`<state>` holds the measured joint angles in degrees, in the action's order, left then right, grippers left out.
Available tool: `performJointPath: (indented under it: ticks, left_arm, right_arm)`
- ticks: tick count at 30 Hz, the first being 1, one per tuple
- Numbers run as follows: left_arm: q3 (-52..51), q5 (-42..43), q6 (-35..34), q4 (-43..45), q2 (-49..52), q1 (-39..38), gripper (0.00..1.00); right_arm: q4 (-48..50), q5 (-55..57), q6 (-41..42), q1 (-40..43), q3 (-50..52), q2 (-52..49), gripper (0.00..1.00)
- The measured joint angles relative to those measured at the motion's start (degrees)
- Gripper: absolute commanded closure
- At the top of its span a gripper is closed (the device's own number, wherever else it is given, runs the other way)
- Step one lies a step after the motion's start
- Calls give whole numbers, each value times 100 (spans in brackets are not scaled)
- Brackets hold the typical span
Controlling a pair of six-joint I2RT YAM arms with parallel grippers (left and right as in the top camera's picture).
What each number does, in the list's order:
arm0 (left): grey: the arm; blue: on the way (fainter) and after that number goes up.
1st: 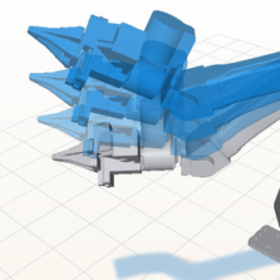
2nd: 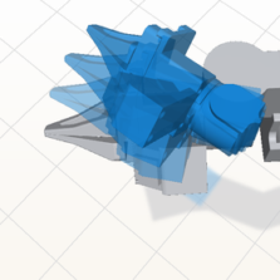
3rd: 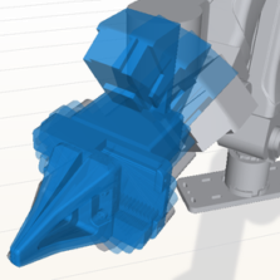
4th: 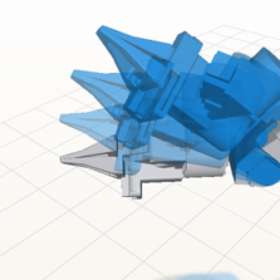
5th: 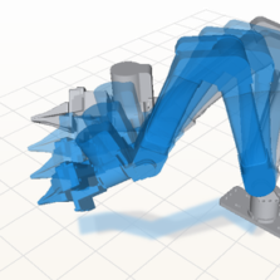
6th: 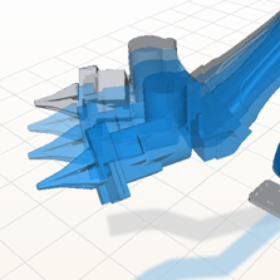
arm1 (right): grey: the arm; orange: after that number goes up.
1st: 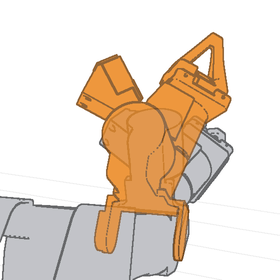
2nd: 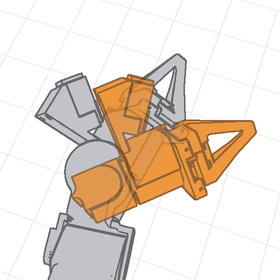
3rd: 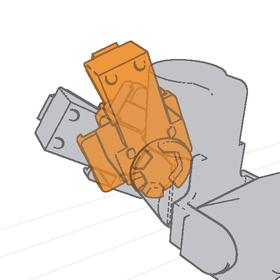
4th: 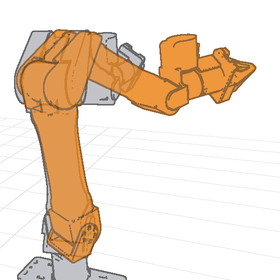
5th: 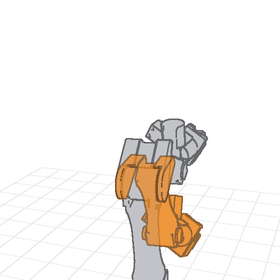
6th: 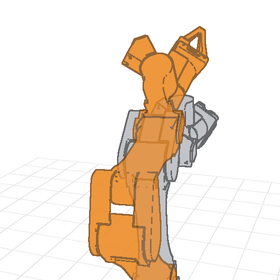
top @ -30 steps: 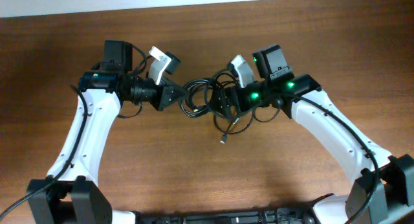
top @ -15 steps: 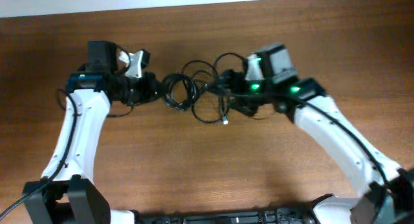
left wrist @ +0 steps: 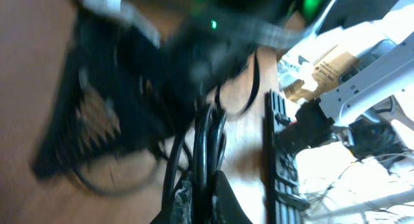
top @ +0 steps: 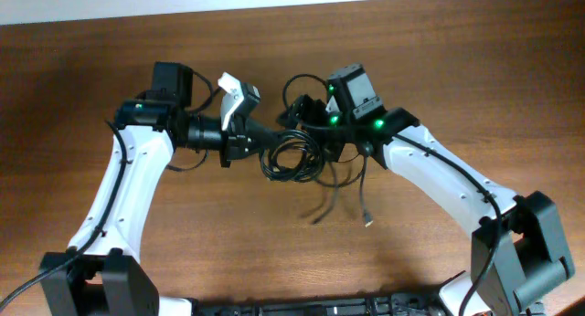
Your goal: Untangle cables
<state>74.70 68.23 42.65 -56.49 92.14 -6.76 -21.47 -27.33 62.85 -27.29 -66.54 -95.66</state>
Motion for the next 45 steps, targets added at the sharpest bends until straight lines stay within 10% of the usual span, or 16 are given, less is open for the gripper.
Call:
performJointPath:
  ticks: [6,14,19,24,36,45]
  left_arm:
    - [-2,800,101,339,0,590,100]
    - [-2,490,33,101,0,942,100]
    - [-2,223,-984,426,0,942,100]
    - [-4,-1054,-2953,1080,0,942,100]
    - [-11,-3947,-6000,2057,0,1296,100]
    - [-11,-839,-4076,2162,0,289,100]
  right_arm:
    - [-59,-236,-1399,520,0,-42,1]
    - [363,-3939,-5125,2024,0,201,1]
    - [131,-3362,-4315,1744,0,219,1]
    - [-1700,-2256,-2326,3154,-20,221,1]
    - [-3460,-3093,-5600,2658,-20,221,1]
    - [-774,-3709,-6304,1322,0,229,1]
